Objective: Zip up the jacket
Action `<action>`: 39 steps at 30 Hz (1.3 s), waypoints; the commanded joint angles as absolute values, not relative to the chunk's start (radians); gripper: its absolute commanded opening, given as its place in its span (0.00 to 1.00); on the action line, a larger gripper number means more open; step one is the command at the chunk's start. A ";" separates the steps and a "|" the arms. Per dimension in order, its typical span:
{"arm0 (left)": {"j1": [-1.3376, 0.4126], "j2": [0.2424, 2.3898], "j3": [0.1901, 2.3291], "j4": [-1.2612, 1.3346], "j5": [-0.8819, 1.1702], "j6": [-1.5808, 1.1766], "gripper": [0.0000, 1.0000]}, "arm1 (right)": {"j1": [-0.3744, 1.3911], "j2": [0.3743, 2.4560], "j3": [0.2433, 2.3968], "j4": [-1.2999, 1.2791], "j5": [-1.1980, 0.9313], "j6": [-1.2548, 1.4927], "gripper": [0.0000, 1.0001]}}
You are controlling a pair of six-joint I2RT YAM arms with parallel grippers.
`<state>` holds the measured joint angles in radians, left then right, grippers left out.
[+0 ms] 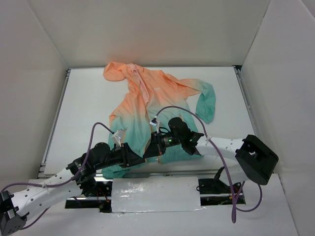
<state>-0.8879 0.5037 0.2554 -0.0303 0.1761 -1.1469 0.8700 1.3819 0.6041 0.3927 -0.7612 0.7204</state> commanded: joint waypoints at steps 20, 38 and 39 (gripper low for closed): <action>-0.893 0.497 0.282 0.009 0.209 -1.075 0.00 | 0.858 1.361 0.606 0.468 -0.747 0.753 0.41; -0.890 0.466 0.339 -0.156 -0.046 -1.126 0.00 | 0.790 1.080 0.658 -0.340 -0.110 0.577 0.61; -0.890 0.477 0.351 -0.170 -0.069 -1.129 0.00 | 0.831 1.098 0.673 -0.406 -0.068 0.584 0.63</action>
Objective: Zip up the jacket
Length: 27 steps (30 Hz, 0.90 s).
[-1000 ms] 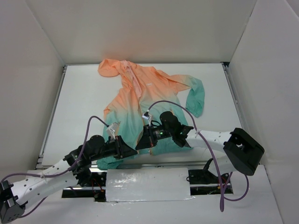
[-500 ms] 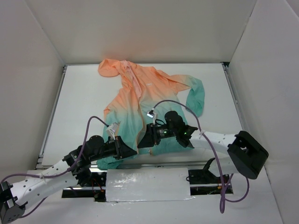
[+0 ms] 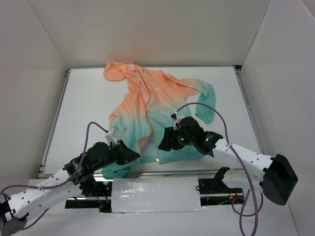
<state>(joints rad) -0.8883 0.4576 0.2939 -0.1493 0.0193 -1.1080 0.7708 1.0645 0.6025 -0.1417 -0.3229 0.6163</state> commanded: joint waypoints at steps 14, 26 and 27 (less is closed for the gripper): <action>-0.887 0.476 0.342 -0.272 -0.206 -1.186 0.00 | 1.154 1.410 0.905 -0.664 0.342 0.736 0.55; -0.885 0.403 0.344 -0.314 -0.169 -1.143 0.00 | 1.158 1.561 0.988 -0.618 0.350 0.706 0.48; -0.885 0.403 0.345 -0.316 -0.172 -1.138 0.00 | 1.158 1.572 0.986 -0.615 0.344 0.703 0.47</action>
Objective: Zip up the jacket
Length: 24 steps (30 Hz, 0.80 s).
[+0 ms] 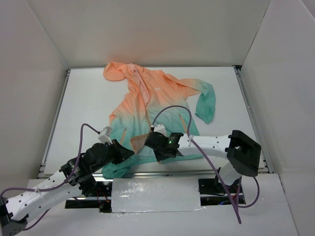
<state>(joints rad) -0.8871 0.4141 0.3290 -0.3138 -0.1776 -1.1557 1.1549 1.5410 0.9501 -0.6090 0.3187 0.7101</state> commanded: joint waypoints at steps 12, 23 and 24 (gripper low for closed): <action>-0.884 0.410 0.328 -0.301 -0.156 -1.129 0.00 | 1.161 1.606 0.925 -0.569 0.302 0.701 0.45; -0.884 0.405 0.331 -0.298 -0.147 -1.121 0.00 | 1.169 1.646 0.911 -0.546 0.288 0.710 0.41; -0.884 0.405 0.330 -0.298 -0.147 -1.120 0.00 | 1.169 1.655 0.910 -0.546 0.288 0.712 0.40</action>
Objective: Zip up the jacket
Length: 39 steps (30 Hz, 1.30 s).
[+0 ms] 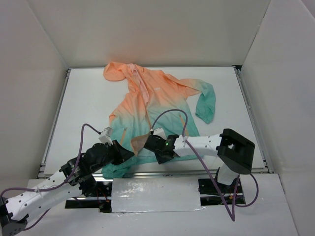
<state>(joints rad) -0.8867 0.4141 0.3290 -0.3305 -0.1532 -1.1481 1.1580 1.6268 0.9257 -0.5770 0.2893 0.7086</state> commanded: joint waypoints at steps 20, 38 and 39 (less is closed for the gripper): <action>-0.884 0.350 0.364 -0.333 -0.160 -1.104 0.00 | 1.167 1.390 0.792 -0.393 0.239 0.770 0.00; -0.882 0.561 0.511 -0.097 -0.190 -0.956 0.00 | 1.103 0.955 0.604 -0.070 0.081 0.640 0.00; -0.882 0.572 0.514 -0.116 -0.216 -0.963 0.00 | 1.101 0.959 0.617 -0.104 0.072 0.635 0.01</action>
<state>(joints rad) -0.8860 0.5545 0.4667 -0.1581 -0.1616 -0.9936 1.1133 0.9409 0.5457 -0.0700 0.1070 0.6849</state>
